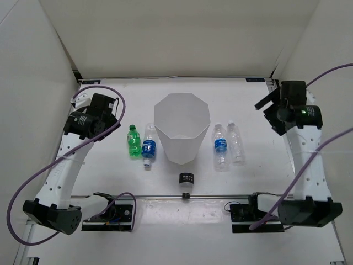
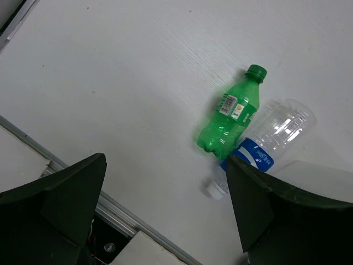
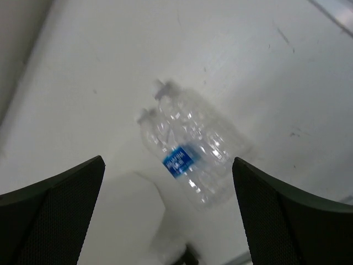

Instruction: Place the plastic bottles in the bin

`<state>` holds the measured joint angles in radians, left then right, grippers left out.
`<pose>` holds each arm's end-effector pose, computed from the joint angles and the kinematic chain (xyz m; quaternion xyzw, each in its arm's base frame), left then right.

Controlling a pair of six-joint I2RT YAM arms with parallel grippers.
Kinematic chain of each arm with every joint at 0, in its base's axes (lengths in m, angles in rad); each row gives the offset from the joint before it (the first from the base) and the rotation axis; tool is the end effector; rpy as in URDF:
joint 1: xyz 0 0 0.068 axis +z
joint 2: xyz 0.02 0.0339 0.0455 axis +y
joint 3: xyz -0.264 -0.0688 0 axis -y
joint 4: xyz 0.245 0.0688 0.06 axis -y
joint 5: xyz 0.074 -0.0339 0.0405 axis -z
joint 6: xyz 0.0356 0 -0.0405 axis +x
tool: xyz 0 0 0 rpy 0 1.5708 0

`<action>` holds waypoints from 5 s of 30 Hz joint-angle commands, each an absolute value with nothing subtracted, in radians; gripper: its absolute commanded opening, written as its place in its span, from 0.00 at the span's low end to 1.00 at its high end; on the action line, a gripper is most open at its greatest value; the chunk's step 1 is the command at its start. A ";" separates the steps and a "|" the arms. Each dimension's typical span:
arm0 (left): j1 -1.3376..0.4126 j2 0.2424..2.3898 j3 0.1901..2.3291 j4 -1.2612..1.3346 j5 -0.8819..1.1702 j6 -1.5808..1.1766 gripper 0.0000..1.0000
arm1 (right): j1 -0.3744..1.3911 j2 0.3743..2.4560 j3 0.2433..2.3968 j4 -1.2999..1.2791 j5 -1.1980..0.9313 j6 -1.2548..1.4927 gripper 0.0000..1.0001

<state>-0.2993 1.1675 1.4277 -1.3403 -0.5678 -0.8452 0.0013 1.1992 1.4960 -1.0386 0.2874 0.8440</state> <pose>0.1841 -0.0368 0.3856 -0.3165 0.8784 0.1022 0.3432 0.2206 -0.0098 0.4155 0.4231 0.8031 0.0439 0.4173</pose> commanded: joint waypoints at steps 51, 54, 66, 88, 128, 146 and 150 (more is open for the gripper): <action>-0.270 1.189 1.183 -1.281 -0.555 -0.876 1.00 | 0.082 1.566 1.759 -1.072 0.083 0.739 0.29; -0.270 1.189 1.183 -1.246 -0.505 -0.876 1.00 | 0.197 1.557 1.909 -1.072 0.099 0.774 0.25; -0.270 1.209 1.062 -1.013 -0.293 -0.755 1.00 | 0.747 1.770 2.293 -1.008 0.415 0.554 0.44; -0.279 1.713 1.150 -0.713 -0.267 -0.551 1.00 | 0.819 1.640 2.237 -1.140 0.439 0.463 1.00; -0.753 1.424 1.744 -0.735 -0.123 -0.367 1.00 | 0.224 1.750 1.437 -1.026 -0.123 0.661 1.00; -0.714 1.264 1.657 -0.963 -0.580 -0.498 1.00 | 0.262 1.993 1.416 -0.974 -0.019 0.653 0.45; -0.625 1.203 1.504 -1.055 -0.624 -0.621 1.00 | 0.253 1.791 1.405 -1.049 0.047 0.676 0.40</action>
